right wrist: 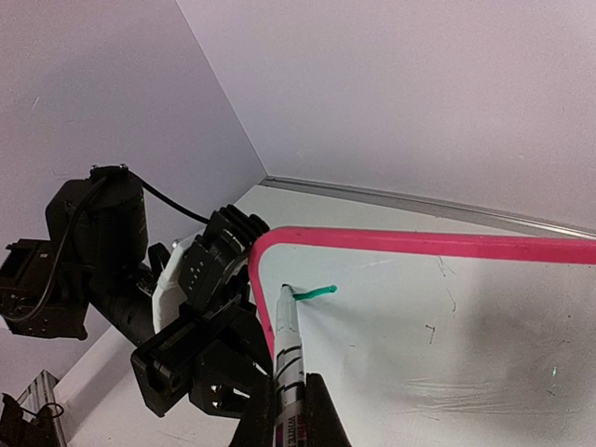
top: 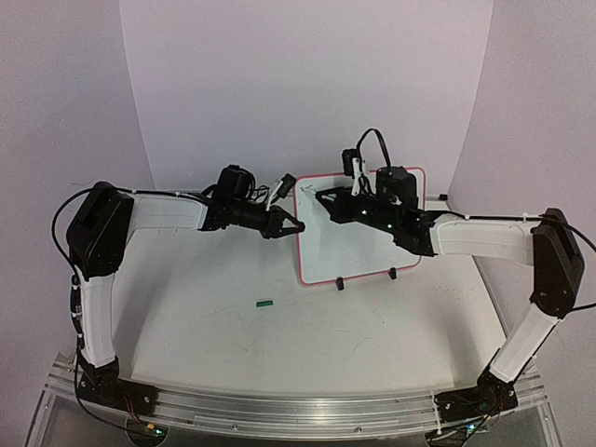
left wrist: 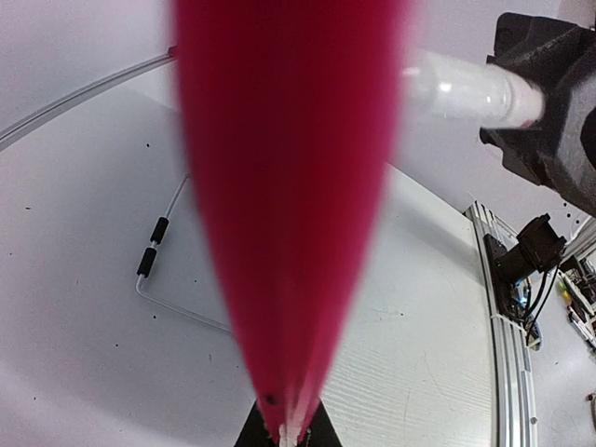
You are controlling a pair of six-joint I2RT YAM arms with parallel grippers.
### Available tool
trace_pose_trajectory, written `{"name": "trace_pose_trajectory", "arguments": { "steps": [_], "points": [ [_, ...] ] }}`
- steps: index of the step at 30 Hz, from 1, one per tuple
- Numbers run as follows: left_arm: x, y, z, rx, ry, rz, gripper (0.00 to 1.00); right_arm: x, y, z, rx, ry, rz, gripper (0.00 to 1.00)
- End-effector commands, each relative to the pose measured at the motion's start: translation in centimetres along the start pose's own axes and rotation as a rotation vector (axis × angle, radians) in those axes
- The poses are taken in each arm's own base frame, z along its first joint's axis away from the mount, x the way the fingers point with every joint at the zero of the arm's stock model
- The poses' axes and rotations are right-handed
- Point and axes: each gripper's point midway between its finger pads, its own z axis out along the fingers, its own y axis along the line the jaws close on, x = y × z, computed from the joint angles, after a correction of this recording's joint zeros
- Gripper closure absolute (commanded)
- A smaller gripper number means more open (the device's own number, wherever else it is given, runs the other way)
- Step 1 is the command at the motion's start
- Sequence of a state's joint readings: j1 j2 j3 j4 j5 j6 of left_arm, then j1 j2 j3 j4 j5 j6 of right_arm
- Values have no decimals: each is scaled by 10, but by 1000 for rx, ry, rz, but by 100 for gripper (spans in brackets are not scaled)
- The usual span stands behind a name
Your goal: Write a sentence on the whiteboard
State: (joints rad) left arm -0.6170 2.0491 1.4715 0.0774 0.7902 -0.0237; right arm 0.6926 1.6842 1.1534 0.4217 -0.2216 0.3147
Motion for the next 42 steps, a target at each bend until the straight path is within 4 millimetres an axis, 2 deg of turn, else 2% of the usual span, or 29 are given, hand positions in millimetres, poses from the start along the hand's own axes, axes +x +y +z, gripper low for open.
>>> {"name": "trace_pose_trajectory", "arguments": {
  "steps": [1,7,17,21,26,32,36,42],
  "points": [
    [51,-9,16,26,159,-111,100,-8,2,7,9,-12,1,100],
    [51,-9,16,24,159,-110,100,0,-8,2,57,-7,13,100],
    [49,-10,15,22,157,-106,100,35,-17,-3,67,66,47,100],
    [48,-10,14,22,157,-106,100,43,-17,-6,60,85,57,100],
    [48,-10,14,21,158,-107,100,33,-2,-14,-5,78,47,100],
    [48,-10,14,18,158,-107,100,9,21,-34,-88,38,33,100],
    [47,-11,14,20,158,-106,100,-4,18,-39,-58,5,26,100],
    [48,-11,14,20,158,-107,100,0,13,-27,-48,23,27,100]
  ]
}}
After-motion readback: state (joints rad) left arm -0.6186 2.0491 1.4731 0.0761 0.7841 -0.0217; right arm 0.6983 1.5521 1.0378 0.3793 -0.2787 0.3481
